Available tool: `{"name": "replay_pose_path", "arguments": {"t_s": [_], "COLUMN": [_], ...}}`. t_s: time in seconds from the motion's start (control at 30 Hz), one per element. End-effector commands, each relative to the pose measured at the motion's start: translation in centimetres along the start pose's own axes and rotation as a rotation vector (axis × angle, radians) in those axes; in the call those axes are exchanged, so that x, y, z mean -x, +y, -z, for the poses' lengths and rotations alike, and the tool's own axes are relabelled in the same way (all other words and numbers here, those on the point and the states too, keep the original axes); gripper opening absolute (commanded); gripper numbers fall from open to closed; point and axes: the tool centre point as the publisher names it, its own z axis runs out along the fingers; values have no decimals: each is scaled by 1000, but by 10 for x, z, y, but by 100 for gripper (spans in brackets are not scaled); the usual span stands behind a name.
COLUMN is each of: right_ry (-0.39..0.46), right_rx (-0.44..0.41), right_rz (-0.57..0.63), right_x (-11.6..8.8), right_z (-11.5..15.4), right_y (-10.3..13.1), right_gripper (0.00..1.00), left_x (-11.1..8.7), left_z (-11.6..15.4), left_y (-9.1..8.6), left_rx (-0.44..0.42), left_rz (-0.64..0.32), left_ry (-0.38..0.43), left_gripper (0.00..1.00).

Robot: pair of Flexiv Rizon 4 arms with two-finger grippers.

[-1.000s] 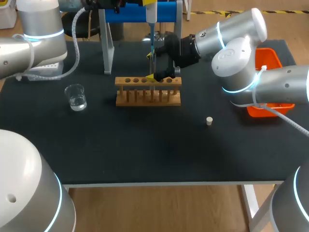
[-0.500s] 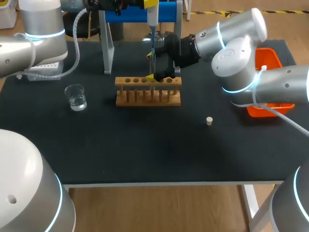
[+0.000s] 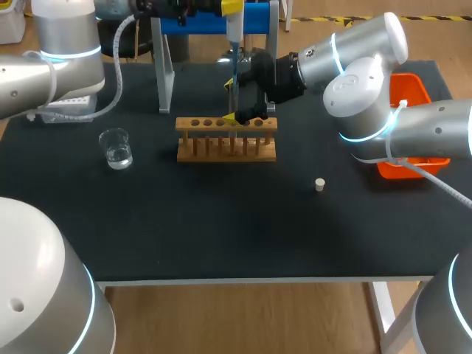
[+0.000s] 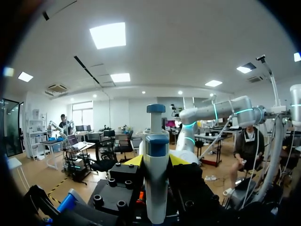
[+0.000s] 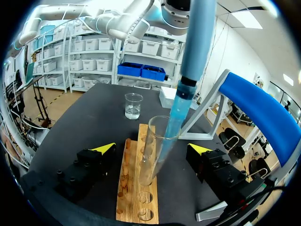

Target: Invert the test tube, pick up the pipette, mount the tip to pipette, aspirate from beaker and dispense into the tube, eject the tip, return the pipette, and cap with the stopper.

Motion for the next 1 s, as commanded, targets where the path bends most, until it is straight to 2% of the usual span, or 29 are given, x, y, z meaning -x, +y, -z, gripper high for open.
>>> {"name": "replay_pose_path", "arguments": {"t_s": [0.03,1.0], "right_ry": [1,1], "right_rx": [-3,-3], "right_rz": [0,0], "right_x": [0,0], "right_z": [1,1], "right_y": [0,0], "right_gripper": [100,100], "left_x": [2,-4], "left_z": [0,-5], "left_y": [0,7], "left_rx": [6,30], "left_rz": [1,-15], "left_ry": [5,1], "left_gripper": [0,0]}}
